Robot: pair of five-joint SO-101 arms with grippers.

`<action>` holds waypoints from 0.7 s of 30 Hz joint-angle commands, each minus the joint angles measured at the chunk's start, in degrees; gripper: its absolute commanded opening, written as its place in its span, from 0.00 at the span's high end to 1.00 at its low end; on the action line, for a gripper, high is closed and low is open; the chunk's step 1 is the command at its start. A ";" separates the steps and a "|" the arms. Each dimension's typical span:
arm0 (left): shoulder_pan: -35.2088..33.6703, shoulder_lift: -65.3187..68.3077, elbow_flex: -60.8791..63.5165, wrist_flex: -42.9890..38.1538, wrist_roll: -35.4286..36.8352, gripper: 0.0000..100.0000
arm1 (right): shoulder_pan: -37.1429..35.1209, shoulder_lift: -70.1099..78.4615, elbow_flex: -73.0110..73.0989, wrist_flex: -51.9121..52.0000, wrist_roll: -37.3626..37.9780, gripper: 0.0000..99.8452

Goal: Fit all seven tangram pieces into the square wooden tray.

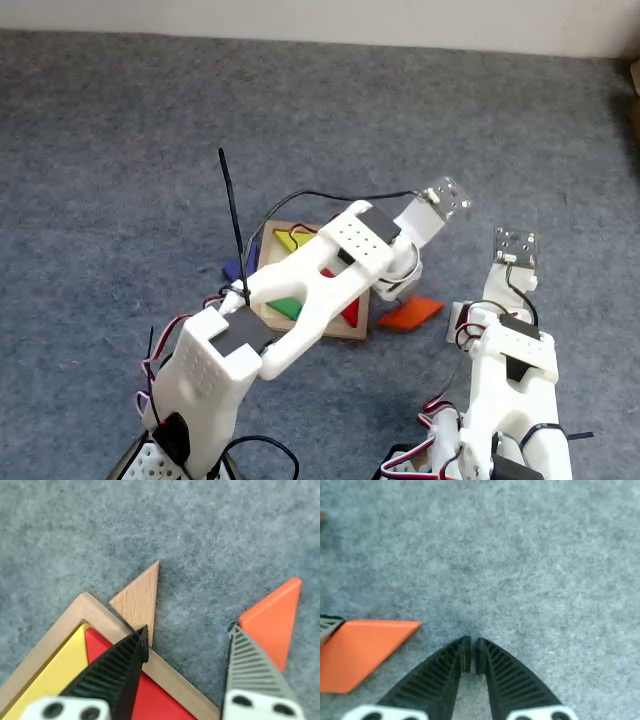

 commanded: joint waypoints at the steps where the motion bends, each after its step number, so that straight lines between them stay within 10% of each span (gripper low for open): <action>1: -1.27 -3.82 -2.59 -3.60 0.88 0.76 | 0.84 -0.40 -0.13 -1.27 -0.18 0.95; 21: -4.44 1.89 -4.00 -9.41 0.79 0.78 | 0.84 -0.40 -0.13 -1.27 -0.18 0.95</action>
